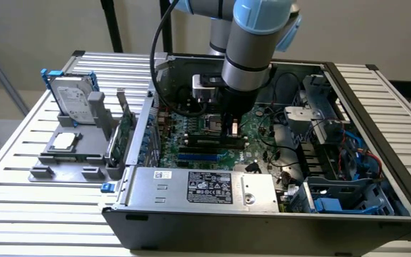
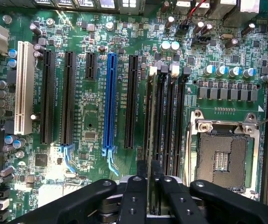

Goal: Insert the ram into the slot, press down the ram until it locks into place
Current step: 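Insert the ram into the slot, then press down the ram until it locks into place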

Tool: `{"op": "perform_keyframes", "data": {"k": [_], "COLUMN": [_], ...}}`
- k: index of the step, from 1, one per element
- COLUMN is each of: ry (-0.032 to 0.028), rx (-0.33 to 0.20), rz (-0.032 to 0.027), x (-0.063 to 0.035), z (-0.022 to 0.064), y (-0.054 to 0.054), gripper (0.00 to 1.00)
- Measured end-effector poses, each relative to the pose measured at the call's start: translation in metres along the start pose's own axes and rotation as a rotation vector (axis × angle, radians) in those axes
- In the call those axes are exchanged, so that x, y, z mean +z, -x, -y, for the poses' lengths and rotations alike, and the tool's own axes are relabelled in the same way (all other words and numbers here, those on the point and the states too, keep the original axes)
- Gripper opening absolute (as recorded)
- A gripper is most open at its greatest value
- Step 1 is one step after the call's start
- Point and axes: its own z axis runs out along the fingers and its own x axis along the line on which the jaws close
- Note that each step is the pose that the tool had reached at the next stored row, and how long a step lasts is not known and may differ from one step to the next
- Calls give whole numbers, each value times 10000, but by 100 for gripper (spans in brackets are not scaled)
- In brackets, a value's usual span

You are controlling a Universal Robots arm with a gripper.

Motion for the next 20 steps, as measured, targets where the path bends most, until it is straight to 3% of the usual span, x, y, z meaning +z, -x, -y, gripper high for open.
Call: {"op": "perform_keyframes", "data": {"k": [1,2,8,11,13,15,20], "ry": [-1,-2,0,1,2,4,4], "rx": [0,-1,-2,-1,-1,-1,-20], "rz": [2,5,1,4,3,2,1], "x": [-6,-28,-272,-280,-279,-278,-277], "z": [0,-2,-35,-86,-120,-145,-151], "y": [0,1,9,11,12,13,13], "gripper": [15,21,21,21,13,11,11]}}
